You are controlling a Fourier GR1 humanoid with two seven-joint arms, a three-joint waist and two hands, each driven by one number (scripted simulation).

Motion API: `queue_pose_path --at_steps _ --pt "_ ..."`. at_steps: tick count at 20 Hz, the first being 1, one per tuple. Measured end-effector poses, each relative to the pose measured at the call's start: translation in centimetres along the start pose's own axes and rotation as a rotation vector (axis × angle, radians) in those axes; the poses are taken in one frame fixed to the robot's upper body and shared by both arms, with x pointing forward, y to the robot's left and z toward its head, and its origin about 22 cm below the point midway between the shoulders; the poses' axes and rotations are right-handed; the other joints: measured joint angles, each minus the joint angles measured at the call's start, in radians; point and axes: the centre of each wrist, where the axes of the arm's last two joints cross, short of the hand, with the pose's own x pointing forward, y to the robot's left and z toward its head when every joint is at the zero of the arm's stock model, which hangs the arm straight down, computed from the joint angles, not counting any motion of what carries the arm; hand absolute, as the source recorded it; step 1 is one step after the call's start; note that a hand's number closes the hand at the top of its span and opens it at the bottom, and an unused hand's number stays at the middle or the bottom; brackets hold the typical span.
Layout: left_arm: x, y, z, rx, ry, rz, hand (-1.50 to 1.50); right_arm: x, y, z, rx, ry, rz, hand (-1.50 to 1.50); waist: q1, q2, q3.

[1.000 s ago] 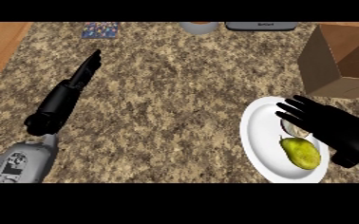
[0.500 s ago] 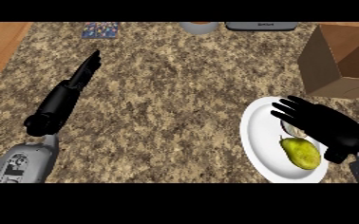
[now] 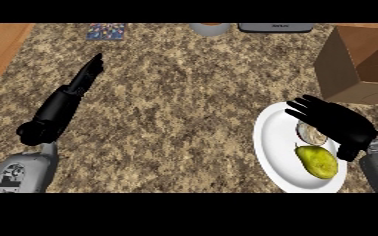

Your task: Pick the cupcake from the plate and place it in the cardboard box

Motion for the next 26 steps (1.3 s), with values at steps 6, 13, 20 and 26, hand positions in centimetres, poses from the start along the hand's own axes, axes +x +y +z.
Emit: queue_pose_path --at_steps 6,13,20,26 --pt "-0.3 -0.6 -0.5 -0.001 0.000 -0.003 0.00 -0.8 0.9 -0.2 -0.002 -0.083 0.033 1.50 -0.001 0.000 0.000" --pt "-0.5 -0.5 0.1 0.006 0.007 -0.005 0.00 -0.6 1.9 -1.8 -0.141 -0.151 0.095 1.50 0.001 -0.004 -0.005" --pt "-0.3 -0.2 -0.3 0.010 0.011 -0.008 0.00 2.0 3.0 -1.9 -0.223 -0.335 0.037 1.50 -0.009 -0.009 -0.010" --pt "-0.7 0.1 0.3 0.024 0.024 -0.013 0.00 4.4 1.5 -0.2 -0.326 -0.505 -0.029 1.50 -0.024 -0.016 -0.018"
